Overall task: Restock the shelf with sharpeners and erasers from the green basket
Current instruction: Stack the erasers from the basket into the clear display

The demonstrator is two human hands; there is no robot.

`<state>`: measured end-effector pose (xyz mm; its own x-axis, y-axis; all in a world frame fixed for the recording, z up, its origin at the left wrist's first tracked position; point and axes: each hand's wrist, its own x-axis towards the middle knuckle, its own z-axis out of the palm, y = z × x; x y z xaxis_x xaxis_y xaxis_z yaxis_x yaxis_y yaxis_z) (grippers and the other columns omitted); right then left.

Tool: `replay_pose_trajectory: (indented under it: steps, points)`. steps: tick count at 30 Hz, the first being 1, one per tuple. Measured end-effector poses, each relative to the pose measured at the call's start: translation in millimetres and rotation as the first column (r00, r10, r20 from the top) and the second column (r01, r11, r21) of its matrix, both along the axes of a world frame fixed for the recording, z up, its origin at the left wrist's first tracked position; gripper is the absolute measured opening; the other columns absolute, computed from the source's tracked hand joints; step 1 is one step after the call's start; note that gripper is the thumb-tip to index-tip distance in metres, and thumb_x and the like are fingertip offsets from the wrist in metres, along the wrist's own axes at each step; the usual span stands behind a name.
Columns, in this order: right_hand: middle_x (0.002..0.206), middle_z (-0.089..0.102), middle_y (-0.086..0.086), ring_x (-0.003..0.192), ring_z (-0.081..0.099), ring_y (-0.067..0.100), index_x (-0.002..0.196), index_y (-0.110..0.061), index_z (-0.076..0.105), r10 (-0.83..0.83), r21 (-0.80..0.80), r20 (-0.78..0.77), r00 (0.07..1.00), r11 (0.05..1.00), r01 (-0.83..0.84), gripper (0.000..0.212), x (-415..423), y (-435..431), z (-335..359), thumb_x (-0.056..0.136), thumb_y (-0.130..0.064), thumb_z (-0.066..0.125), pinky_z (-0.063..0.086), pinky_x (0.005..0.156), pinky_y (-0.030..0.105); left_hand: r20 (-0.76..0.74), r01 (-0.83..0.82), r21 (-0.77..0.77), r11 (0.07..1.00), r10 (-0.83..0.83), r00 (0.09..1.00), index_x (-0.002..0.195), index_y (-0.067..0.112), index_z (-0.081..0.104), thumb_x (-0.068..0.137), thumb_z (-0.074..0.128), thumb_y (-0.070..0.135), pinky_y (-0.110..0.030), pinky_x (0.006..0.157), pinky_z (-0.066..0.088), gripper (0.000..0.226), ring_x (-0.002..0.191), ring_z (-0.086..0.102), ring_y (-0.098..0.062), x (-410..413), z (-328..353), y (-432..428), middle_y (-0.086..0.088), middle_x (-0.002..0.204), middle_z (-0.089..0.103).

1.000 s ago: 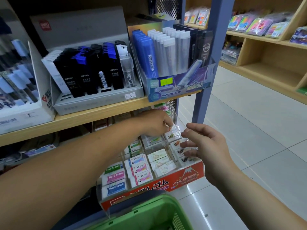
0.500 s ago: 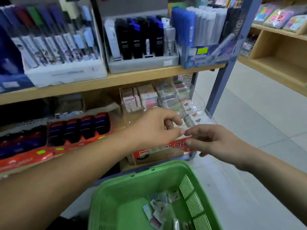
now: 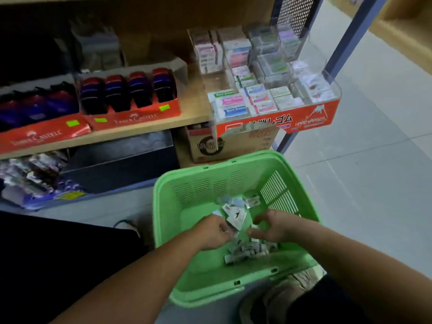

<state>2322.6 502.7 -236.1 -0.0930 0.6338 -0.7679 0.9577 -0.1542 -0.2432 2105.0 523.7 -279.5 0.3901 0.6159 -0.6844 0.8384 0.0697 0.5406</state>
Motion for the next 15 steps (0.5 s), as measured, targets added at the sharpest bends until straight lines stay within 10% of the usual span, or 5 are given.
replay_pose_trajectory:
  steps: [5, 7, 11, 15]
  points:
    - [0.174, 0.006, 0.009, 0.158, 0.018, 0.038, 0.165, -0.032, 0.019, -0.248, -0.220, -0.017, 0.969, 0.946, 0.238, 0.114, -17.8, -12.6, -72.5, 0.074, -0.096, 0.045, 0.020, 0.126, 0.058, -0.188, 0.179, -0.064, 0.982, -0.188, 0.964, 0.129, 0.012, 0.068, 0.095, 0.070, 0.042, -0.028, 0.097, 0.050, 0.045, 0.117, 0.064, -0.026, -43.3, -26.9, -8.9, -0.009, 0.129, 0.069]
    - [0.173, 0.017, 0.011, 0.155, 0.027, 0.038, 0.164, -0.029, 0.023, -0.234, -0.307, 0.006, 0.972, 0.925, 0.225, 0.120, -19.6, -9.1, -86.0, 0.069, -0.096, 0.050, 0.024, 0.125, 0.057, -0.215, 0.231, -0.102, 0.968, -0.248, 0.945, 0.134, 0.014, 0.066, 0.096, 0.069, 0.041, -0.028, 0.097, 0.048, 0.047, 0.119, 0.063, -0.026, -53.4, -27.9, -2.4, -0.008, 0.133, 0.067]
    - [0.153, 0.052, 0.011, 0.134, 0.054, 0.031, 0.150, -0.025, 0.048, -0.233, -0.001, -0.074, 0.970, 0.972, 0.234, 0.080, -24.2, 25.0, -95.1, 0.090, -0.076, 0.056, 0.045, 0.113, 0.049, -0.295, 0.253, -0.094, 0.963, -0.270, 0.917, 0.136, 0.016, 0.063, 0.094, 0.070, 0.045, -0.033, 0.100, 0.050, 0.051, 0.119, 0.063, -0.025, -73.4, -33.6, 17.7, -0.006, 0.136, 0.065]
    - [0.159, 0.039, 0.006, 0.143, 0.040, 0.031, 0.155, -0.029, 0.038, -0.217, 0.168, -0.141, 0.966, 0.956, 0.240, 0.076, -29.2, 42.8, -108.8, 0.093, -0.071, 0.056, 0.038, 0.118, 0.052, -0.316, 0.187, 0.007, 0.982, -0.176, 0.932, 0.139, 0.015, 0.061, 0.094, 0.070, 0.045, -0.034, 0.102, 0.050, 0.055, 0.121, 0.061, -0.025, -78.1, -37.5, 36.0, -0.007, 0.140, 0.062]
